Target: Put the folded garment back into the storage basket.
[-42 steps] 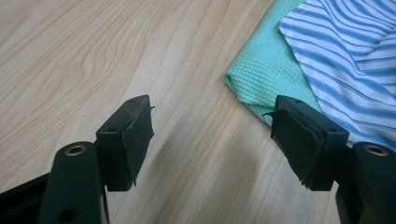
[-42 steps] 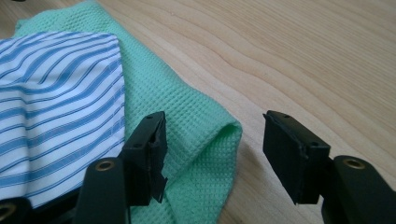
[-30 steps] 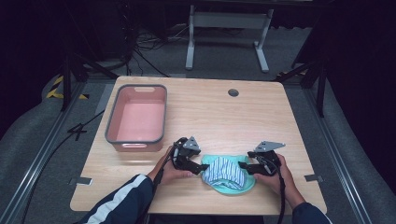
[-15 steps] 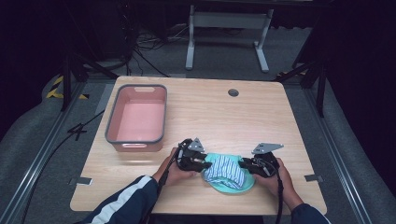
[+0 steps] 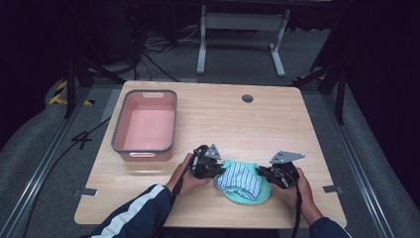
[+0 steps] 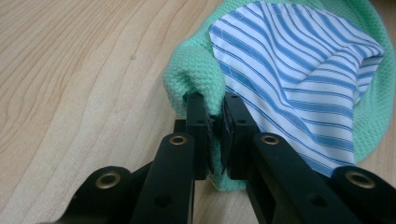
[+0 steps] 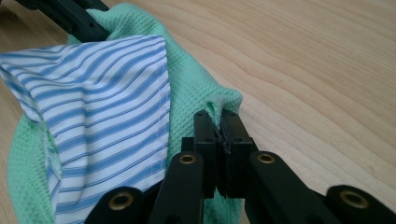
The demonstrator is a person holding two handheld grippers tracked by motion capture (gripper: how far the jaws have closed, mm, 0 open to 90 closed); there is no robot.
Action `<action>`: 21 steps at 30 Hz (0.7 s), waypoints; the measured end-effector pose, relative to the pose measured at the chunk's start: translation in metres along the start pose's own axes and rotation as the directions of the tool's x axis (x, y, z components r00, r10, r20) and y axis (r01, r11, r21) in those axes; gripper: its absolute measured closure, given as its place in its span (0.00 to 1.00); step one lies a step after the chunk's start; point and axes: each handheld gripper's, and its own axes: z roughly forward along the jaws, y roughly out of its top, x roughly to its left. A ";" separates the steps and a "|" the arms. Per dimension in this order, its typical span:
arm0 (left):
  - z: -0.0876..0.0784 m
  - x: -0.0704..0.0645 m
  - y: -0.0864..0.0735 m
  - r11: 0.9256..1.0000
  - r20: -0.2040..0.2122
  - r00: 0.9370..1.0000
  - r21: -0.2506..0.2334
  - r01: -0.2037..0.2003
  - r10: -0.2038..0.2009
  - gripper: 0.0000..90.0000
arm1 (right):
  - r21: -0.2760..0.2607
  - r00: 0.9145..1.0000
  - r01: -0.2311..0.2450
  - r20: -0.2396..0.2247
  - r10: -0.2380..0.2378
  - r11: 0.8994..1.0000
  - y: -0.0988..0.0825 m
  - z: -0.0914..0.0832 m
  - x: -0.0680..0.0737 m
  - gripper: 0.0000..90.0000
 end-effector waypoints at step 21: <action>-0.047 0.009 0.033 0.996 -0.064 0.996 -0.049 -0.073 0.070 0.93 | -0.074 0.999 0.043 0.030 -0.041 0.996 0.042 -0.023 0.004 0.97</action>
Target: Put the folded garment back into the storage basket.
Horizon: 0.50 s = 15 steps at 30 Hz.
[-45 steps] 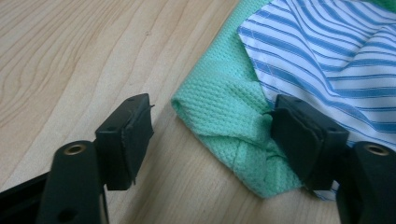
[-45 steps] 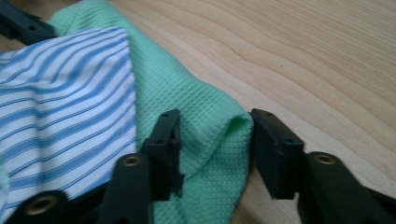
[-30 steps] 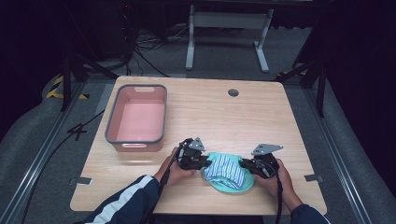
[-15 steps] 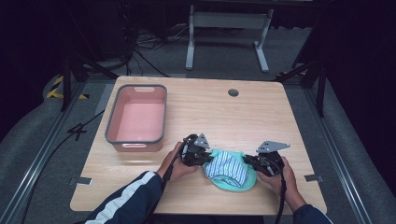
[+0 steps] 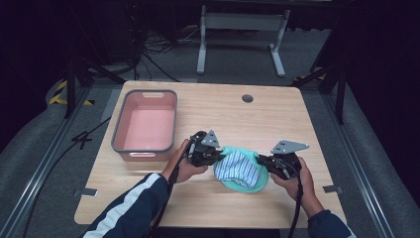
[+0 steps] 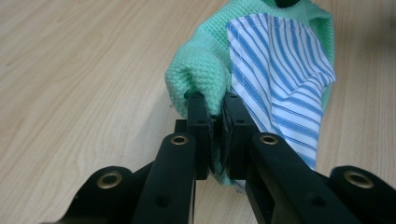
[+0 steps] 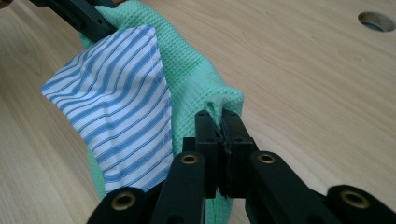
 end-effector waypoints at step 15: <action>-0.042 0.015 -0.002 1.000 -0.075 0.997 -0.022 0.003 -0.004 0.93 | -0.043 0.999 0.040 -0.033 -0.042 0.998 0.045 0.008 0.005 0.97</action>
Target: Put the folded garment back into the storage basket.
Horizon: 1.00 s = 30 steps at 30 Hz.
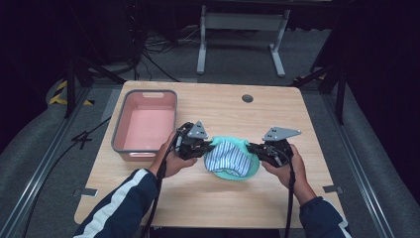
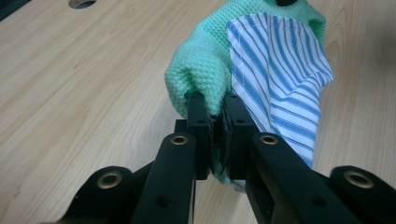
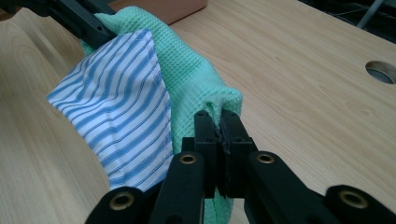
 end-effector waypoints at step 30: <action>-0.088 0.034 -0.022 0.997 -0.160 0.984 -0.030 0.076 -0.079 0.93 | -0.058 0.989 0.130 -0.056 -0.133 0.990 0.101 0.037 0.041 0.97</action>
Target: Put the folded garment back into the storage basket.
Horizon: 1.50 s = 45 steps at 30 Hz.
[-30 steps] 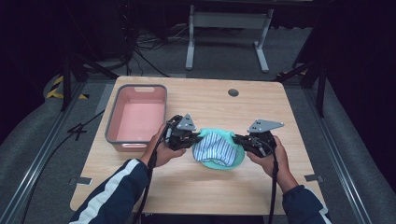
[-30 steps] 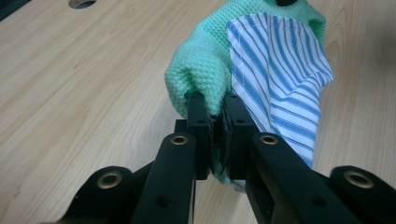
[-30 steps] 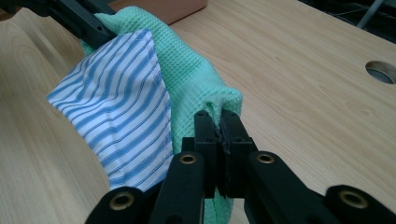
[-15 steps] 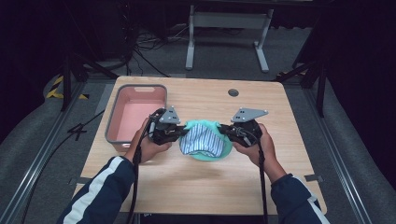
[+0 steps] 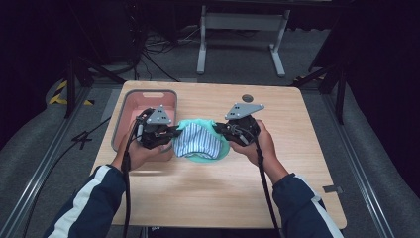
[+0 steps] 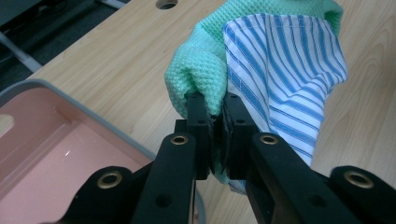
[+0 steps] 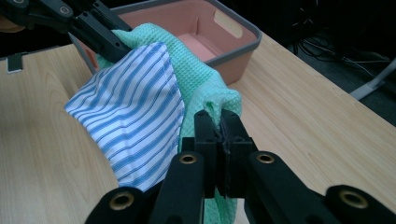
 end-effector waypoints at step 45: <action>-0.087 0.069 -0.051 0.992 -0.229 0.965 -0.009 0.129 -0.128 0.93 | -0.050 0.993 0.048 -0.108 -0.053 0.998 0.094 0.103 0.037 0.97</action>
